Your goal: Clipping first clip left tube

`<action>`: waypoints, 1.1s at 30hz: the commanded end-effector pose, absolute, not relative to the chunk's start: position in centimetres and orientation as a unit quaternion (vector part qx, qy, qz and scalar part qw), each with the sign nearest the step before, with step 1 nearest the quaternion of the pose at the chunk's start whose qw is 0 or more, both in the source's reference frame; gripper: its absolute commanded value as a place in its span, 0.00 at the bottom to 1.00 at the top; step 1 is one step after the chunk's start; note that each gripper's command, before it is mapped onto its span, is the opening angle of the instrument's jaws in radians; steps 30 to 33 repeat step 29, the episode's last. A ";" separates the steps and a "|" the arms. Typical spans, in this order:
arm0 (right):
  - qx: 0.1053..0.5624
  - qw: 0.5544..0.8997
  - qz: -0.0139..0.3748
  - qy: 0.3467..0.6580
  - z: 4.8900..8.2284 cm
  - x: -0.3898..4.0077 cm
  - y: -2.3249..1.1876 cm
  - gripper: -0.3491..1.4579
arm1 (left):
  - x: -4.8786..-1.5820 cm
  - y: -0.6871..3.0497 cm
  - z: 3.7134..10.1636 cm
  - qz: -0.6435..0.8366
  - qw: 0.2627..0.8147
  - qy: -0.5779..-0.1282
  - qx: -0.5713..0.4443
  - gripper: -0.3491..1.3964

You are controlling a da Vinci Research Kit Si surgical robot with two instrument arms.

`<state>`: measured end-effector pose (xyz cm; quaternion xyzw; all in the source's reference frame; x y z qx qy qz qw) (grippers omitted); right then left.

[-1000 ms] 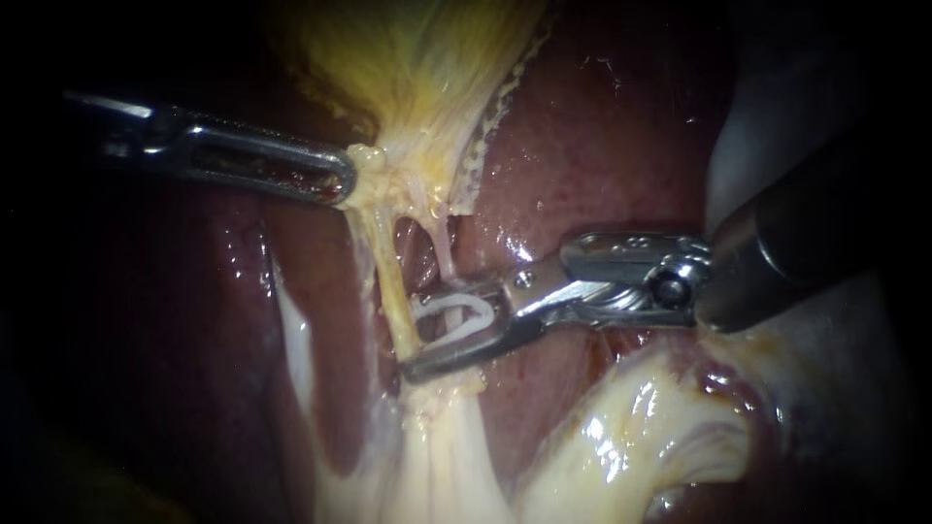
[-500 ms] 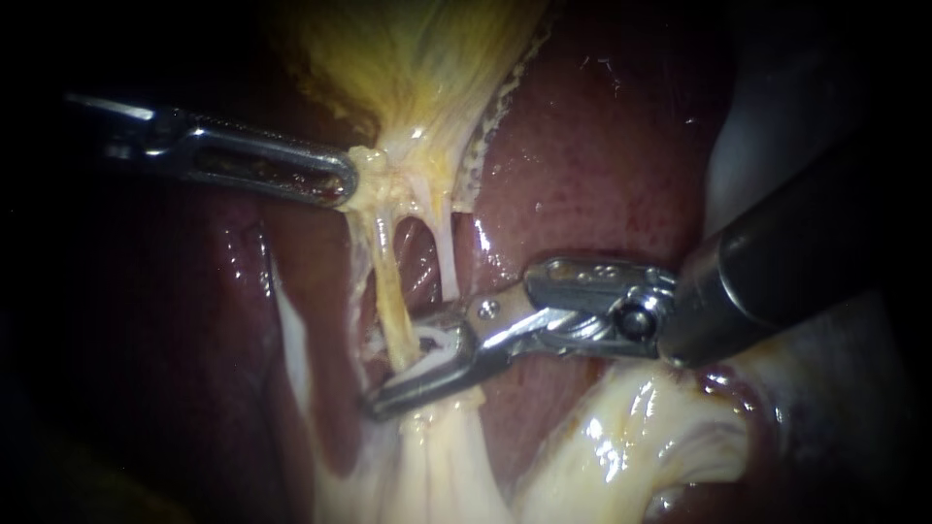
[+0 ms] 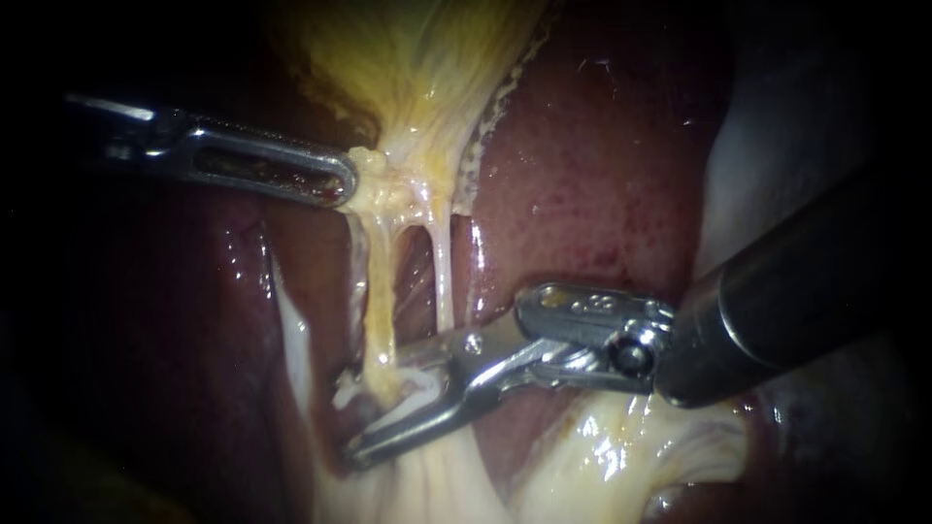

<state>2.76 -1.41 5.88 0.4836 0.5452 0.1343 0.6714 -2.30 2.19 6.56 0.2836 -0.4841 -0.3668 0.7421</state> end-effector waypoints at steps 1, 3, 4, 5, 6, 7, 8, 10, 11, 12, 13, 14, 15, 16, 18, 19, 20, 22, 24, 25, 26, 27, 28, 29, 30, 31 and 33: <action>0.486 0.671 0.130 0.544 5.89 2.75 -1.40 0.37 | -2.30 2.19 6.56 -0.367 0.742 -0.484 0.284 0.00; 0.492 0.670 0.125 0.542 5.91 2.75 -1.39 0.33 | -2.30 2.19 6.56 -0.367 0.742 -0.484 0.284 0.00; 0.489 0.671 0.121 0.545 5.92 2.75 -1.38 0.31 | -2.30 2.19 6.56 -0.367 0.742 -0.484 0.284 0.00; 0.487 0.671 0.122 0.545 5.93 2.74 -1.37 0.29 | -2.30 2.19 6.56 -0.367 0.742 -0.484 0.284 0.00; 0.485 0.672 0.122 0.547 5.94 2.74 -1.36 0.26 | -2.30 2.19 6.56 -0.367 0.742 -0.484 0.284 0.00; 0.483 0.672 0.123 0.547 5.95 2.74 -1.35 0.22 | -2.30 2.19 6.56 -0.367 0.742 -0.484 0.284 0.00; 0.482 0.672 0.125 0.548 5.97 2.73 -1.33 0.19 | -2.30 2.19 6.56 -0.367 0.742 -0.484 0.284 0.00; 0.480 0.673 0.128 0.548 5.98 2.72 -1.30 0.14 | -2.30 2.19 6.56 -0.367 0.742 -0.484 0.284 0.00; 0.477 0.673 0.127 0.550 5.99 2.71 -1.28 0.09 | -2.30 2.19 6.56 -0.367 0.742 -0.484 0.284 0.00; 0.478 0.673 0.127 0.550 5.99 2.70 -1.27 0.01 | -2.30 2.19 6.56 -0.367 0.742 -0.484 0.284 0.00; 0.478 0.673 0.127 0.550 5.99 2.70 -1.26 0.00 | -2.30 2.19 6.56 -0.367 0.742 -0.484 0.284 0.00; 0.476 0.674 0.130 0.551 6.00 2.70 -1.24 0.00 | -2.30 2.19 6.56 -0.367 0.742 -0.484 0.284 0.00; 0.473 0.674 0.133 0.552 6.00 2.70 -1.22 0.00 | -2.30 2.19 6.56 -0.367 0.742 -0.484 0.284 0.00; 0.470 0.675 0.137 0.552 5.99 2.70 -1.21 0.00 | -2.30 2.19 6.56 -0.367 0.742 -0.484 0.284 0.00; 0.468 0.675 0.140 0.553 5.97 2.69 -1.19 0.00 | -2.30 2.19 6.55 -0.367 0.742 -0.484 0.283 0.00; 0.468 0.675 0.140 0.553 5.96 2.69 -1.19 0.00 | -2.30 2.18 6.55 -0.367 0.742 -0.484 0.283 0.00; 0.468 0.675 0.140 0.553 5.96 2.69 -1.19 0.00 | -2.30 2.18 6.55 -0.367 0.742 -0.484 0.283 0.00; 0.468 0.675 0.140 0.553 5.97 2.69 -1.20 0.00 | -2.30 2.18 6.55 -0.367 0.742 -0.484 0.284 0.00; 0.468 0.675 0.139 0.553 5.98 2.68 -1.21 0.00 | -2.30 2.19 6.55 -0.367 0.742 -0.484 0.284 0.00; 0.468 0.675 0.139 0.553 5.98 2.68 -1.21 0.00 | -2.30 2.19 6.55 -0.367 0.742 -0.484 0.284 0.00; 0.468 0.675 0.139 0.553 5.98 2.68 -1.21 0.00 | -2.30 2.19 6.55 -0.367 0.742 -0.484 0.284 0.00; 0.468 0.675 0.140 0.553 5.98 2.68 -1.20 0.00 | -2.30 2.19 6.55 -0.367 0.742 -0.484 0.284 0.00; 0.467 0.675 0.140 0.553 5.99 2.68 -1.20 0.00 | -2.30 2.19 6.55 -0.367 0.742 -0.484 0.284 0.00; 0.467 0.675 0.140 0.553 5.99 2.68 -1.20 0.00 | -2.30 2.19 6.55 -0.367 0.742 -0.484 0.284 0.00; 0.467 0.675 0.140 0.553 5.99 2.68 -1.20 0.00 | -2.30 2.19 6.55 -0.367 0.742 -0.484 0.284 0.00; 0.467 0.675 0.140 0.553 5.99 2.68 -1.20 0.00 | -2.30 2.19 6.55 -0.367 0.742 -0.484 0.284 0.00; 0.467 0.675 0.140 0.553 5.99 2.68 -1.20 0.00 | -2.30 2.19 6.55 -0.367 0.742 -0.484 0.284 0.00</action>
